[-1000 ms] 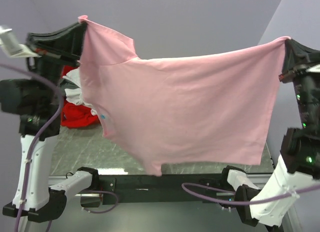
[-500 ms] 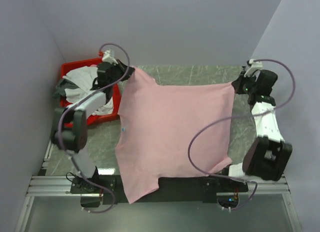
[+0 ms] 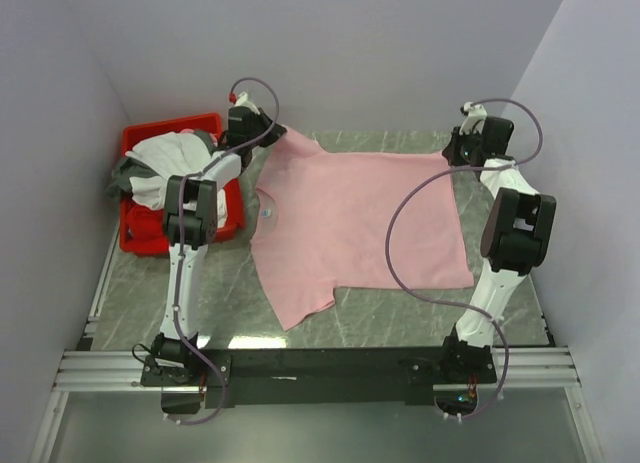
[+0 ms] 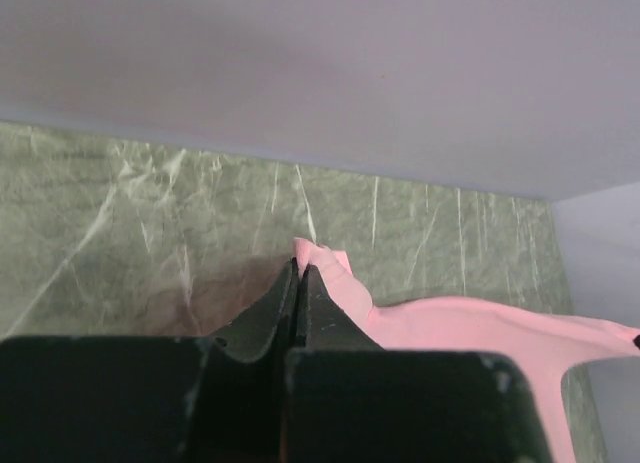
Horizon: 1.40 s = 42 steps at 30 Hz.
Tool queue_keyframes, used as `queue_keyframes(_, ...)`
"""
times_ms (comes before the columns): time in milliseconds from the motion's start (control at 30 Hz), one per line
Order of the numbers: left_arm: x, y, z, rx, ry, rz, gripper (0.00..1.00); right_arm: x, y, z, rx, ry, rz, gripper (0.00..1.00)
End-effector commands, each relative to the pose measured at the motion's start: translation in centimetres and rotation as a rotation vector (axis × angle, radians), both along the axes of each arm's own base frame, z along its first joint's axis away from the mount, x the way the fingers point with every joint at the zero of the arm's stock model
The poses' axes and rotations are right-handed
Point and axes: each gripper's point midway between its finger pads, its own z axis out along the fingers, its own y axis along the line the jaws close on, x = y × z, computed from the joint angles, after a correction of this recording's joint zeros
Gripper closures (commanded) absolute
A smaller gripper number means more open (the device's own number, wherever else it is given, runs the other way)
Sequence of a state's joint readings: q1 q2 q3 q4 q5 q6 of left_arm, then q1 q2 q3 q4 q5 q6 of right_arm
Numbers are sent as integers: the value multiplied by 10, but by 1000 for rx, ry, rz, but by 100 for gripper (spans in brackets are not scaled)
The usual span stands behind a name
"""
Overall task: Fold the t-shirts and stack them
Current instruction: Flatten the tshirt out, then fold the tshirt
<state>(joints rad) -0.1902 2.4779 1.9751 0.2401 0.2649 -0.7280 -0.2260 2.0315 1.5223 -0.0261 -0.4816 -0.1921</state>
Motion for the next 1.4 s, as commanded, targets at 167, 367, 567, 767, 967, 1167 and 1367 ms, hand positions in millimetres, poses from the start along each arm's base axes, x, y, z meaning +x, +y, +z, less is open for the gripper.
queue_keyframes(167,17,5,36,-21,-69,-5,100,16,-1,62,-31,-135,6,100)
queue_keyframes(367,7,8,50,-5,-113,-40,100,11,3,69,-16,-143,16,100)
queue_keyframes(567,-15,7,53,-4,-133,-106,100,0,2,65,-21,-126,19,100)
queue_keyframes(767,-36,7,70,-16,-167,-146,100,-11,-3,60,-16,-106,10,100)
queue_keyframes(967,-59,9,76,-14,-172,-168,100,-15,-5,55,-8,-85,1,100)
queue_keyframes(1167,-78,6,82,-19,-171,-211,100,-14,-6,48,10,-55,-20,100)
queue_keyframes(1367,-91,5,71,-18,-141,-235,100,-9,-8,39,36,-25,-45,100)
